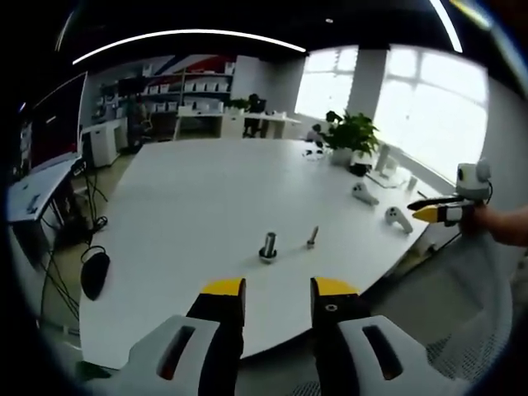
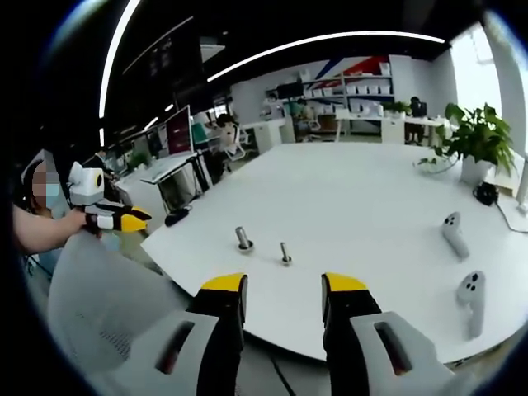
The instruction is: Place the washer onto the threaded stud by aligning its center hole with the stud, sliding it down to the base, and recovering from edge contact or off-axis alignment until the washer reaches the visible bottom stop.
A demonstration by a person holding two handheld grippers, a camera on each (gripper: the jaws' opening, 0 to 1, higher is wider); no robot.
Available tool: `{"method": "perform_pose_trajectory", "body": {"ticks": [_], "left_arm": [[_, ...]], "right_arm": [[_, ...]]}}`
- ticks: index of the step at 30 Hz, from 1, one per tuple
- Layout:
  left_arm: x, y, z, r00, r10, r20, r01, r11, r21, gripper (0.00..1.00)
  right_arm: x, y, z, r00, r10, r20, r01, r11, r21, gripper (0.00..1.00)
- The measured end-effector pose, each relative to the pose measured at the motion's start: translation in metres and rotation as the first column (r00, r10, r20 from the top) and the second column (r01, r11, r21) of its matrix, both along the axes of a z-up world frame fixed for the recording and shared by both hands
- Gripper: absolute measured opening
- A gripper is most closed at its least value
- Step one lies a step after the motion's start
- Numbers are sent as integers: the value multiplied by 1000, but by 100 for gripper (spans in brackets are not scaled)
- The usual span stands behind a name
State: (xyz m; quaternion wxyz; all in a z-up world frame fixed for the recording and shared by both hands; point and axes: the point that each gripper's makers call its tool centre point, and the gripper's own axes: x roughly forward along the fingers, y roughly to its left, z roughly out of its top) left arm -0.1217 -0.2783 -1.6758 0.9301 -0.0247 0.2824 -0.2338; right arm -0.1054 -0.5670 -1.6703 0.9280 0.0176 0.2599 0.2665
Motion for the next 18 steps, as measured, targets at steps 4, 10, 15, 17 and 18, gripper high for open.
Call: {"method": "perform_pose_trajectory", "body": {"ticks": [4,10,15,17,18], "left_arm": [[0,0,-1,1000,-6,-5,6,1000,6,29],[1,-1,-1,1000,-5,-4,5,1000,-3,29],[2,0,-2,1000,2,-13,-2,1000,3,29],[1,0,-4,1000,0,-23,0,1000,7,30],[1,0,-5,1000,-1,-26,1,1000,11,30]], "right_arm": [[0,-1,1,1000,-4,3,4,1000,5,38],[1,-2,2,1000,-16,6,15,1000,15,38],[2,-2,3,1000,-14,8,14,1000,22,38],[2,-2,3,1000,-15,9,15,1000,26,38],[2,-2,3,1000,-16,8,16,999,28,38]]}}
